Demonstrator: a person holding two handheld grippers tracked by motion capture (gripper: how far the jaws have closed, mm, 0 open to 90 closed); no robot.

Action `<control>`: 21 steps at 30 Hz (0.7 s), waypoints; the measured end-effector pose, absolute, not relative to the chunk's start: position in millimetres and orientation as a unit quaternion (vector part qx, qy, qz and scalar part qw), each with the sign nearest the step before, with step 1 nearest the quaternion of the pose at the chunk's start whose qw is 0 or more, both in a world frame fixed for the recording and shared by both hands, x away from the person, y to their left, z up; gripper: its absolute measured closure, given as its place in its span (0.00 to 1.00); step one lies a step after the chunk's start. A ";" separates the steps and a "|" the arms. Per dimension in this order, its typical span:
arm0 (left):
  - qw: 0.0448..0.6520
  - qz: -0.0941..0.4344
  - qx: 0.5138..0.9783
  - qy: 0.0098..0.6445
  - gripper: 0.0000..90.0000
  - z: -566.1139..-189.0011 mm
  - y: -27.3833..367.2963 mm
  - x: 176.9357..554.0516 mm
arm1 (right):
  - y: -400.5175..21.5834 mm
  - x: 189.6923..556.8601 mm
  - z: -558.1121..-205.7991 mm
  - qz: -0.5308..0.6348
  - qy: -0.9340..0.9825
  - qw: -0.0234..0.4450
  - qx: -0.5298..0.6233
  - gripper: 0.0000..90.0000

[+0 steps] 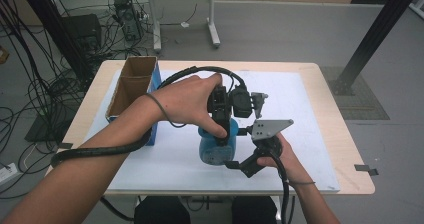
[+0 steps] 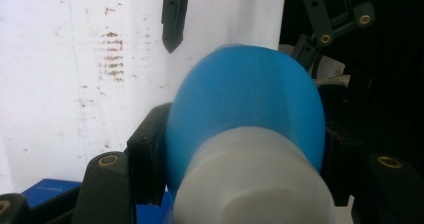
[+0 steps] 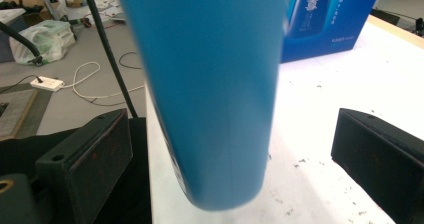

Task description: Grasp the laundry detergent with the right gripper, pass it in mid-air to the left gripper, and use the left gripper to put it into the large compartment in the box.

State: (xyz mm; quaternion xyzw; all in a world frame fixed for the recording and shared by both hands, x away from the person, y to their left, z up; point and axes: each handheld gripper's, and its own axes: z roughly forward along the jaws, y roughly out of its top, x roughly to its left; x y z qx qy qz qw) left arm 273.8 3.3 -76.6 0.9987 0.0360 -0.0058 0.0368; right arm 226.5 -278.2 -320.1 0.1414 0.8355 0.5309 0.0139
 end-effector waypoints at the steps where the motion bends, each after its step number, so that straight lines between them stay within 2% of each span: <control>1: 0.038 -0.006 0.999 0.037 0.42 -75.0 4.0 273.9 | -278.5 226.9 -320.9 0.530 0.836 0.013 0.142 0.03; 15: 0.050 0.006 0.997 0.054 0.42 -42.3 16.2 273.4 | -274.0 229.4 -325.4 0.525 0.839 0.006 0.144 0.04; 21: 0.055 0.006 0.995 0.081 0.42 -27.8 27.3 279.8 | -273.2 229.7 -328.0 0.519 0.841 0.002 0.150 0.04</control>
